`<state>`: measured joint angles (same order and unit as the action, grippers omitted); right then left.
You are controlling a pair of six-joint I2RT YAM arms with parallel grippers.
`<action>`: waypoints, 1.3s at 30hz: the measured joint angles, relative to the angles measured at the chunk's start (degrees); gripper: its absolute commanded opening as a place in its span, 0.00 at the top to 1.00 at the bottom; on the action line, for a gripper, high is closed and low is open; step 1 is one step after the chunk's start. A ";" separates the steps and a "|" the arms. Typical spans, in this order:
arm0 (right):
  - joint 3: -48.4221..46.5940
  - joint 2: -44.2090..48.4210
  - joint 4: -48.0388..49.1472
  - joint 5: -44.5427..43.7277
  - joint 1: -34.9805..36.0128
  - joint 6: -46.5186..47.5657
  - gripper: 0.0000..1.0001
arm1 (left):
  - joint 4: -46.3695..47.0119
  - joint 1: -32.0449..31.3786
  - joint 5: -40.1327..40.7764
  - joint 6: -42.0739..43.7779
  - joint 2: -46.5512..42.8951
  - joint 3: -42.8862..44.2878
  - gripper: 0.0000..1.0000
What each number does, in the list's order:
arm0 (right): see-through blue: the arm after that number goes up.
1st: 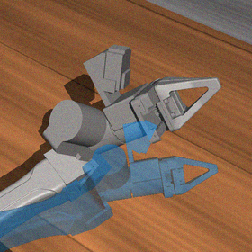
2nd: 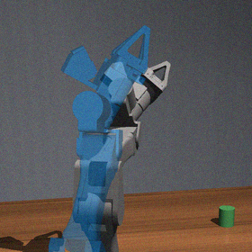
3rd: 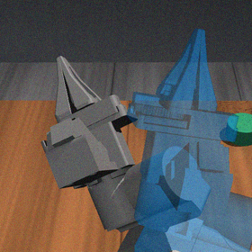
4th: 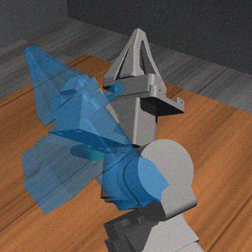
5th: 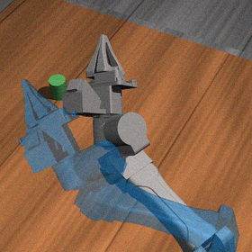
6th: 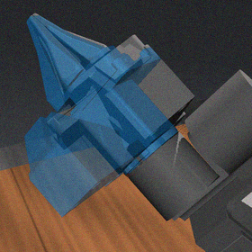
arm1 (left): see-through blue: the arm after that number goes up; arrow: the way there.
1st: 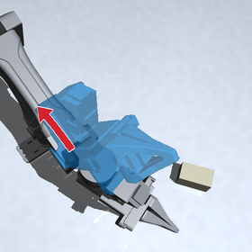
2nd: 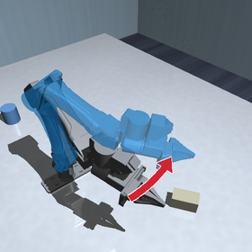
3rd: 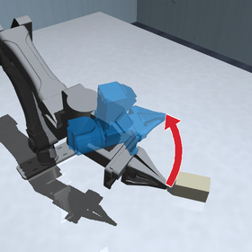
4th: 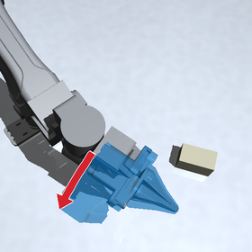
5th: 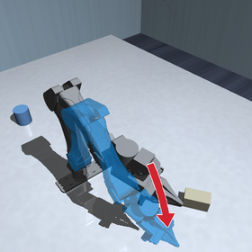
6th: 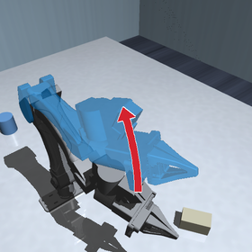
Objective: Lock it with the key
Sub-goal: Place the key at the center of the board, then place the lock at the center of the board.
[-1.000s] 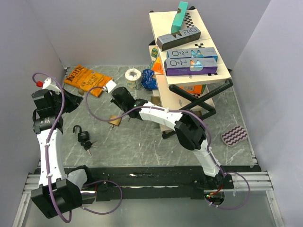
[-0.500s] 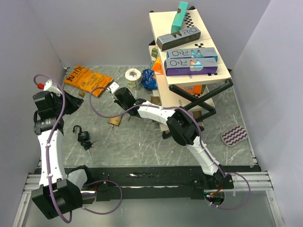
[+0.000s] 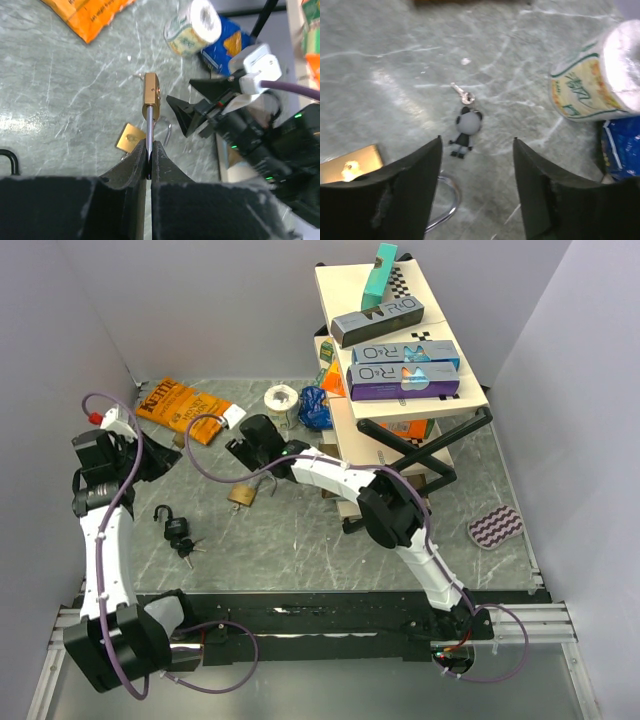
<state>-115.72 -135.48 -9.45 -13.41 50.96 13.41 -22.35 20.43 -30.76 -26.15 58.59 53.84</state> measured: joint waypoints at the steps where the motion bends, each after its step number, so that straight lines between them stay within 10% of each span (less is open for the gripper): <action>1: 0.11 0.33 -0.42 1.07 0.00 0.04 0.24 | -0.24 0.02 -0.57 0.90 0.63 0.24 0.99; 13: 23.37 28.92 1.31 28.98 0.00 0.63 0.02 | -12.15 0.02 -21.07 30.18 6.99 8.72 0.99; 22: 22.73 35.82 -0.52 42.62 0.66 2.21 0.02 | -41.55 0.02 -32.00 81.59 7.91 13.03 0.99; 28: 22.73 35.78 -5.25 48.85 1.03 4.39 0.06 | -51.08 -1.25 -32.54 103.67 5.84 12.11 0.99; 39: 21.77 33.31 -8.17 53.42 3.67 9.77 0.36 | -54.18 -6.29 -33.03 112.48 1.16 10.56 0.99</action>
<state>-93.95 -102.17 -17.63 40.01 54.63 23.18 -76.53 14.13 -63.79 86.32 59.75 64.40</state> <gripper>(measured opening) 0.743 0.087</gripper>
